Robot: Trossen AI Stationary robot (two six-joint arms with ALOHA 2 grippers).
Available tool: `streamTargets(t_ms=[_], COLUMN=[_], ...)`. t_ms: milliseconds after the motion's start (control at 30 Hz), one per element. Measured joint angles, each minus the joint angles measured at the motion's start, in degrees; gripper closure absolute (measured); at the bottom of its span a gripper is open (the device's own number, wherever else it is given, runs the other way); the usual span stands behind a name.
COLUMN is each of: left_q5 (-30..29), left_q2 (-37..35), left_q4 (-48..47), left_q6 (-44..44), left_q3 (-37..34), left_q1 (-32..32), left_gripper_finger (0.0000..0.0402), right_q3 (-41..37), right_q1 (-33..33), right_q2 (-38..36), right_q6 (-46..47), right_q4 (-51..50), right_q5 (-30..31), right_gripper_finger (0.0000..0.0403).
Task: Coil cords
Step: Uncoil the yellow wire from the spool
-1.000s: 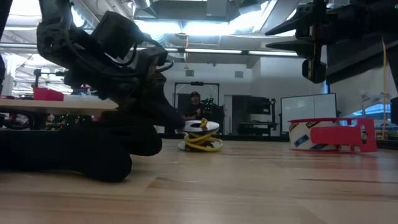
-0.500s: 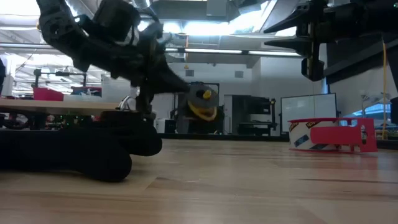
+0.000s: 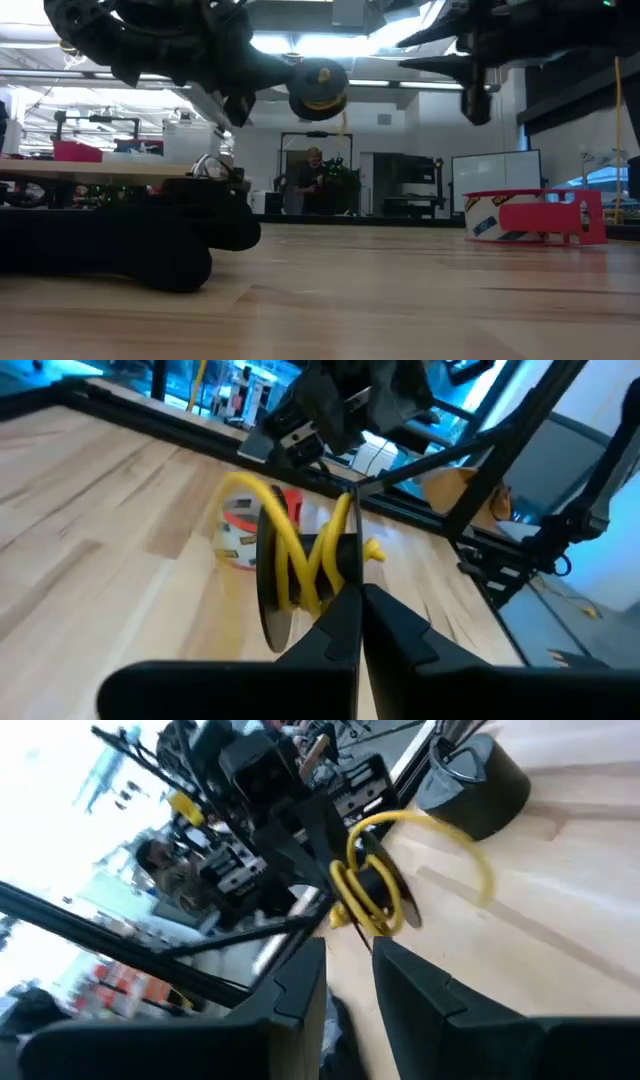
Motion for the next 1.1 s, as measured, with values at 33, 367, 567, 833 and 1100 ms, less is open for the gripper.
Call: streamTargets(t_ms=[33, 367, 567, 833, 1100], left_q5=[0.2, 1.9, 2.2, 8.4, 9.4], left_q2=[0.0, -1.5, -2.1, -2.2, -2.2], left_q4=[0.3, -1.7, -1.9, -1.7, -1.3], left_q6=[0.6, 5.2, 6.4, 6.1, 8.5], left_q3=[0.0, 0.0, 0.0, 0.0, 0.0], left_q1=[-0.1, 0.5, 0.6, -0.9, -1.4], left_gripper_finger=[0.0401, 0.0401, 0.0401, 0.0401, 0.0401], right_q3=[1.5, 12.2, 13.9, 14.0, 14.0], right_q1=[0.0, 0.0, 0.0, 0.0, 0.0], right_q2=[1.8, 7.4, 7.3, 7.3, 7.3], right_q6=[-1.6, -7.5, -8.1, -9.1, -9.3], right_q4=[0.0, -15.5, -15.8, -16.4, -15.5], right_q5=[0.0, 0.0, -2.1, -0.5, -2.8], right_gripper_finger=[0.0313, 0.0313, 0.0313, 0.0313, 0.0313])
